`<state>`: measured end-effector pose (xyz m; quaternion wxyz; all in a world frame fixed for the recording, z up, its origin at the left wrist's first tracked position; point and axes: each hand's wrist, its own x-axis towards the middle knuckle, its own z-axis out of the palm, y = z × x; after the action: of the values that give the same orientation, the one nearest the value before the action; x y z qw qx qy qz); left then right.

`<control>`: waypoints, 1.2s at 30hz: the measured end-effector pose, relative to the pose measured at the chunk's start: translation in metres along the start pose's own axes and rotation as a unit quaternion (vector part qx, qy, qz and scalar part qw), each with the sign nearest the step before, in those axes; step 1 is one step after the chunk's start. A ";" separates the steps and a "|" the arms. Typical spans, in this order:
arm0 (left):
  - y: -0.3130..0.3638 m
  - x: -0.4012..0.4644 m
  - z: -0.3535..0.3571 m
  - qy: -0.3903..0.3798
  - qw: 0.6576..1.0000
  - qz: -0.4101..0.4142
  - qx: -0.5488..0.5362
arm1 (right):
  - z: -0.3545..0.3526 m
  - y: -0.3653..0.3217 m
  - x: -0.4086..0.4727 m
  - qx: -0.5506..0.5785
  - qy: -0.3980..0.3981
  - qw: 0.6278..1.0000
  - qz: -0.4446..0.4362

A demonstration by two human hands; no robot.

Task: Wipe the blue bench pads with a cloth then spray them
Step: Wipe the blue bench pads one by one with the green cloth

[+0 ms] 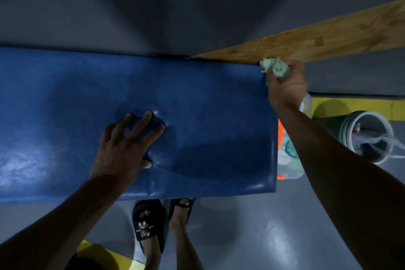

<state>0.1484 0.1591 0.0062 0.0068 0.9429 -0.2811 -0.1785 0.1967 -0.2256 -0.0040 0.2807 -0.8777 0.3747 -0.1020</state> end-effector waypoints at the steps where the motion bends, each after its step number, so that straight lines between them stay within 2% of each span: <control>1: 0.000 0.001 0.000 -0.001 1.000 0.000 -0.001 | 0.000 0.001 0.003 -0.009 0.011 0.999 0.042; 3: 0.000 0.001 0.002 0.000 1.000 -0.001 -0.004 | 0.006 0.000 0.006 -0.049 0.029 0.988 0.142; 5: 0.001 0.001 0.003 0.002 1.000 -0.002 -0.009 | 0.017 -0.002 0.001 -0.074 0.057 0.983 0.159; 7: 0.001 0.002 0.004 0.008 1.000 -0.003 -0.013 | 0.031 -0.015 -0.013 -0.061 0.097 0.990 0.088; 9: 0.000 0.002 0.005 0.006 1.000 -0.008 -0.013 | 0.052 -0.037 -0.038 -0.064 0.089 0.994 -0.021; 12: 0.001 0.000 0.005 -0.002 1.000 -0.007 -0.011 | 0.090 -0.095 -0.096 -0.049 -0.012 0.979 -0.198; 14: 0.002 0.000 0.003 -0.011 1.000 -0.009 -0.008 | 0.107 -0.131 -0.127 -0.047 -0.099 0.947 -0.301; 17: 0.002 0.002 0.001 -0.012 1.000 -0.010 -0.004 | 0.096 -0.129 -0.108 -0.073 -0.153 0.911 -0.376; 19: 0.000 0.001 0.001 -0.007 1.000 -0.009 -0.002 | 0.072 -0.090 -0.069 -0.090 -0.142 0.920 -0.353; 23: 0.001 0.000 0.002 -0.001 1.000 -0.004 -0.008 | 0.014 -0.021 -0.016 -0.061 -0.097 0.966 -0.231; 25: 0.001 0.000 0.002 -0.005 1.000 -0.005 -0.010 | 0.016 -0.021 -0.017 -0.056 -0.077 0.977 -0.192; 29: 0.002 -0.001 0.002 -0.013 1.000 -0.009 -0.003 | 0.057 -0.064 -0.056 -0.030 0.001 0.995 -0.100; 33: 0.000 0.002 0.002 -0.022 1.000 -0.007 0.005 | 0.097 -0.118 -0.098 -0.037 -0.029 0.987 -0.155; 36: -0.002 0.000 0.002 -0.037 0.999 -0.009 0.019 | 0.095 -0.121 -0.106 -0.053 -0.083 0.968 -0.232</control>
<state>0.1490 0.1607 0.0041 -0.0231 0.9380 -0.2762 -0.2083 0.2330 -0.0422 -0.0099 0.2325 -0.9597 0.1410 -0.0711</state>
